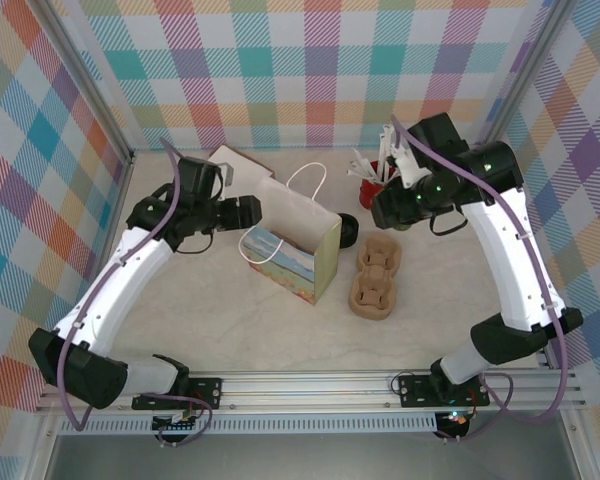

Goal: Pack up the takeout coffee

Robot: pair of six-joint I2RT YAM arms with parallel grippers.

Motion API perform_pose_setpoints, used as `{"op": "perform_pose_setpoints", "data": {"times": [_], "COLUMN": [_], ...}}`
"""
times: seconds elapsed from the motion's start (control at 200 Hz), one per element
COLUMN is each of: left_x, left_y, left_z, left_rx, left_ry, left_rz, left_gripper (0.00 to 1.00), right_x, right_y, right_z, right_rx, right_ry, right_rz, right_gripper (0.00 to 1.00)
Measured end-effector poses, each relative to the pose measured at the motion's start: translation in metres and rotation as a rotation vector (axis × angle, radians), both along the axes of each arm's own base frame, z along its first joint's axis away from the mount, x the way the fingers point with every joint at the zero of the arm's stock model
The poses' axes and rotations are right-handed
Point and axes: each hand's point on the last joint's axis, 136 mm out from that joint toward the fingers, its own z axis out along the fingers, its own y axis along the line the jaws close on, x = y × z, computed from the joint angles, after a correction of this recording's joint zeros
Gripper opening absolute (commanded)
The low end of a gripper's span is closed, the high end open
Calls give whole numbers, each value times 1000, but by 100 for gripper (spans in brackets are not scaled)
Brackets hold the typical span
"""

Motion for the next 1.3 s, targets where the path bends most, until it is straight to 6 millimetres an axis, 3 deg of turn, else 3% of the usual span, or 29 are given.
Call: {"op": "perform_pose_setpoints", "data": {"times": [0.165,0.265,0.49,0.725,0.925,1.3], "left_x": [5,7,7,2,-1,-16], "left_y": [-4,-7,-15,-26,-32,-31], "left_z": [1,6,6,5,4,20], "left_rx": [-9,-23,-38,-37,-37,-49], "left_ry": [-10,-25,-24,-18,-17,-51], "left_rz": [-11,-17,-37,-67,-84,-105], "left_gripper": [65,60,45,30,21,7], "right_x": [-1,-6,-16,-11,-8,-28], "right_y": [57,84,126,147,156,172], "right_z": [30,39,23,-5,-18,-32], "right_rx": [67,98,109,77,55,29], "right_ry": [-88,-110,-50,28,56,100], "right_rz": [134,202,310,337,345,384], "right_gripper": [78,78,77,76,76,74]}}
